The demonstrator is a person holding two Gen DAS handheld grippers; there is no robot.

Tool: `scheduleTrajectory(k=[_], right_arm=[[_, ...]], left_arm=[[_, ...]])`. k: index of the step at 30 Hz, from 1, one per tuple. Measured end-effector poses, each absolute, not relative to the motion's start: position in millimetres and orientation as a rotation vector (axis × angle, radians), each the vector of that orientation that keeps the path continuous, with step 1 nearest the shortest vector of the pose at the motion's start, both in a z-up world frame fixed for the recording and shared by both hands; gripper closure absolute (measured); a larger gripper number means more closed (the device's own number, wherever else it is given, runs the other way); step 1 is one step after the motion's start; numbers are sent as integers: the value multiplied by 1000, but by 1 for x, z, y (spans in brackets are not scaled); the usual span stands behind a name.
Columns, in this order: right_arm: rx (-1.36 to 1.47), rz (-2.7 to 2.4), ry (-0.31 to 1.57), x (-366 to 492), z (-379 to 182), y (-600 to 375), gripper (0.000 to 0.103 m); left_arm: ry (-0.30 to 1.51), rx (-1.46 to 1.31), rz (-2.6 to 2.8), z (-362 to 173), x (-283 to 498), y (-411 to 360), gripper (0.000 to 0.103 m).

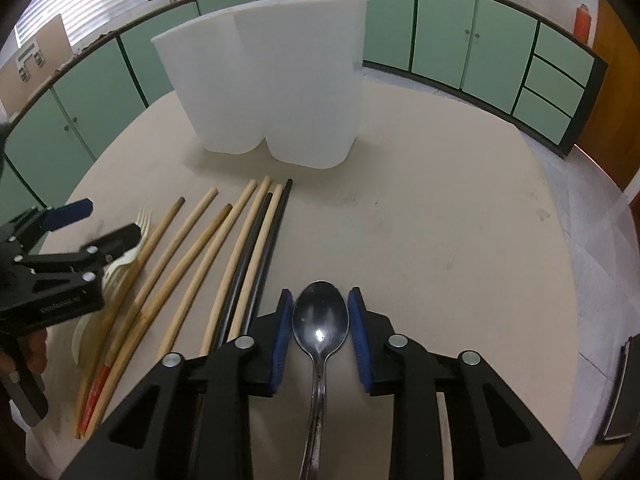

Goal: Organize utensils
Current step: 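Move right gripper down to the steel spoon while left gripper approaches the white fork, then close right gripper on the spoon handle while left gripper closes on the fork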

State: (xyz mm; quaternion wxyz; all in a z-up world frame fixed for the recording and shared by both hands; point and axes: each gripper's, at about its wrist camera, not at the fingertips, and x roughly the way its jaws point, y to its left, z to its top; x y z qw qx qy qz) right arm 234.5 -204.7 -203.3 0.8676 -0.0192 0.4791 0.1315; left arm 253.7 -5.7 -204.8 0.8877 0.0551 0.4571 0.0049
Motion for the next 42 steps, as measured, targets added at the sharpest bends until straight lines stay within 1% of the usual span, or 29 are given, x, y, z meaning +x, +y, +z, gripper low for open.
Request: scheduleTrajectory(k=[12,22,25,28,30,31,33,37,42], right_arm=[[-30,278,998,234,-205,-211,75],[-38,261,1017,240,-204,-208,74],[-39,261,1021,242,-204,-208,74],[-41,253,1020,243,-203,-207,75],[-39,249,1017,243,-203,-207,75],[-33,246,1015,243,-204,-207,75],[-18,242,1012,241,-204,-209,75],[13,247,982,235,-199,-216,75],[51,246,906,225,-183,-226,75]], left_arm=[[978,111,-20,-212,267,-14,17],[1024,21,-29,-212,283,4,18],[1025,28,-37,-212,283,0,23],[1022,23,-47,-209,280,-2,34],[1013,32,-64,-206,279,-7,54],[1011,39,-75,-204,278,-10,60],[1005,45,-98,-202,278,-13,84],[978,9,-123,-197,271,-11,84],[834,-12,-127,-183,247,-3,84]])
